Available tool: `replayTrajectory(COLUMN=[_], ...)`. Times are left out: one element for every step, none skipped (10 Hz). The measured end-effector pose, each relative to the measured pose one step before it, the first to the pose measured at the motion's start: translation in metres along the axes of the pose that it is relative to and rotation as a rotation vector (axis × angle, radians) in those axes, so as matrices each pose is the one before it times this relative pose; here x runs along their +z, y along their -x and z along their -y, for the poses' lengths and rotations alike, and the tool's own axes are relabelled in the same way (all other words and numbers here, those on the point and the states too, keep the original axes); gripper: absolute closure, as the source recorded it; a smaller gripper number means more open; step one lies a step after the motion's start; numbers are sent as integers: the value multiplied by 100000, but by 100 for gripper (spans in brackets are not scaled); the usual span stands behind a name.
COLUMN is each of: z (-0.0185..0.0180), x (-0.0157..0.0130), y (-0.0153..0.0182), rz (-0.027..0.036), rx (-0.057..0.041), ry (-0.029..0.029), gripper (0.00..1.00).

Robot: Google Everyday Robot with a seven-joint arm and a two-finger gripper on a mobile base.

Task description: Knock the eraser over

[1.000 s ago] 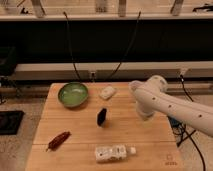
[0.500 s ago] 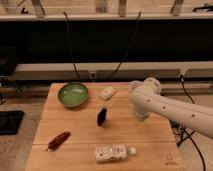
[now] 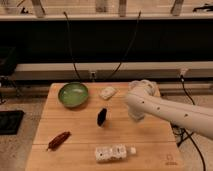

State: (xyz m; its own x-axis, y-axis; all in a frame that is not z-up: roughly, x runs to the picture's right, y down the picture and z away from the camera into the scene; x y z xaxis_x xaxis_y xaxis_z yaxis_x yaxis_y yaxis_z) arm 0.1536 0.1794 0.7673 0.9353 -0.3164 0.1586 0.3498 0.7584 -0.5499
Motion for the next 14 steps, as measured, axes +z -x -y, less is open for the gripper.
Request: replayTrajectory(z=[136,565,744,189,147,334,740,654,852,242,173,276,650,663], x=[146,249,250,148,160,180,3,-50,-31,58,9,46,-39,-78], y=[273,1137,1311,374,314,663,1070,927,1094,397,113,285,902,834], rz=[-139,-74,7,-232,-438,-109,-103,-113,-89,-65,-42,8,105,52], rx=[-952,-2258,-2528,-1075,-1150,-1602,-1758,-1404,-2073,-897,-875,-1158,-1505,-1290], ry=[24,-9,-182,163,222,65,-63,34,-124,90,-43,60,-46,-84], gripper=[100,100,100,100,100,100,100,100,100,100,100,100,100,100])
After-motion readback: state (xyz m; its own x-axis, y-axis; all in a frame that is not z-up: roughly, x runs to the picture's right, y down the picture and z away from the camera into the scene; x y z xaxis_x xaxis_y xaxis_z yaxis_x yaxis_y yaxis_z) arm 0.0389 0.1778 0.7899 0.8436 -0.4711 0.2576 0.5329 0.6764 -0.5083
